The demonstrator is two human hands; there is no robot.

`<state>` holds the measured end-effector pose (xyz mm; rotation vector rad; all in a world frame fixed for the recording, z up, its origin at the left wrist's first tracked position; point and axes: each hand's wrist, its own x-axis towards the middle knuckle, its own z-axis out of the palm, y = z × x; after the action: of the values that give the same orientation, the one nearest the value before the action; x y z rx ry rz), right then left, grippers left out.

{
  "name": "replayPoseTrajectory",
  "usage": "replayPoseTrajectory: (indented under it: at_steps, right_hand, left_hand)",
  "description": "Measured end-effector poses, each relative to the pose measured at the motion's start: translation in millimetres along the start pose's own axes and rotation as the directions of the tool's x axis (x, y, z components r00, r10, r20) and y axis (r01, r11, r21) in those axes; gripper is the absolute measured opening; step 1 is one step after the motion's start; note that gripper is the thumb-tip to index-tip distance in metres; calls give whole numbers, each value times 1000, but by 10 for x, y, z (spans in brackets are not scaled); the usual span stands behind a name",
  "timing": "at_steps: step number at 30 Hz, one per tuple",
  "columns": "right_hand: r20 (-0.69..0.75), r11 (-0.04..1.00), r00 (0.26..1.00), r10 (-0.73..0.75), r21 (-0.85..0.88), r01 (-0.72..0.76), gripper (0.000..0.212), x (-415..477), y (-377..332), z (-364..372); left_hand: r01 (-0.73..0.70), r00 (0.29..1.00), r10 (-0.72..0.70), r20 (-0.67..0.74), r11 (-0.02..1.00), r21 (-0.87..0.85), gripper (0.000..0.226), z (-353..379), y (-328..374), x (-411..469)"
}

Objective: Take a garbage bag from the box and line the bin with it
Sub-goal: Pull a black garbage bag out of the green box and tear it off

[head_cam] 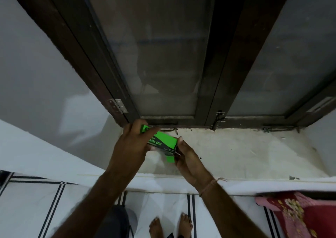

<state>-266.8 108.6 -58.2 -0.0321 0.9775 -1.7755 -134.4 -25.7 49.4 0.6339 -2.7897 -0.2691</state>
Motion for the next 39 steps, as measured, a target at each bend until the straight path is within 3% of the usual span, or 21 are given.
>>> replayPoseTrajectory:
  at_steps: [4,8,14,16,19,23,26,28,30,32,34,35,36,38,39]
  right_hand:
    - [35,998,998,-47,-35,48,53,20,-45,21]
    - [57,998,996,-64,18,63,68,105,-18,-8]
    - [-30,999,998,-53,-7,53,25,101,-10,-107]
    - [-32,995,998,-50,-85,47,15,59,-35,-87]
    - [-151,976,981,-121,-196,91,10,41,-99,-153]
    - [-359,964,900,-248,-182,193,8,2,-205,-396]
    - [-388,965,883,-263,-124,232,26,-95,-241,-425]
    - [-363,965,894,-261,-114,236,23,-159,-230,-419]
    - [-336,966,906,-257,-113,232,7,-212,-197,-414]
    - [-304,967,919,-252,-103,232,9,-257,-182,-364]
    - [-265,969,933,-245,-84,231,10,-280,-177,-262]
    - [-237,970,941,-242,-77,230,11,-282,-161,-184]
    - [-210,970,948,-240,-76,229,12,-285,-143,-101]
    - [-164,965,955,-249,-129,230,15,-304,-101,60]
    - [-150,952,953,-264,-198,233,17,-320,-86,131]
  left_hand:
    - [44,999,-44,-9,999,-3,57,-74,33,34]
    - [53,998,-54,-22,998,-17,55,-111,60,65]
    - [101,995,-101,6,984,-146,52,-37,-114,-22]
    - [122,992,-116,40,971,-207,53,37,-227,-90]
    - [172,985,-171,30,936,-308,53,201,-404,-194]
    - [322,943,-331,45,865,-384,50,507,-605,-334]
    - [337,938,-335,83,838,-428,48,822,-693,-436]
    - [358,932,-345,108,835,-418,51,914,-704,-433]
    - [367,928,-368,55,882,-295,60,941,-651,-418]
    - [353,926,-364,-96,929,-115,66,869,-444,-407]
    - [323,912,-369,-180,915,-243,57,781,-64,-410]
    - [339,899,-421,-116,840,-424,54,742,133,-401]
    - [390,877,-480,23,682,-618,53,727,299,-371]
    - [471,799,-513,313,210,-857,46,732,527,-307]
    - [454,774,-513,372,38,-890,41,739,568,-284]
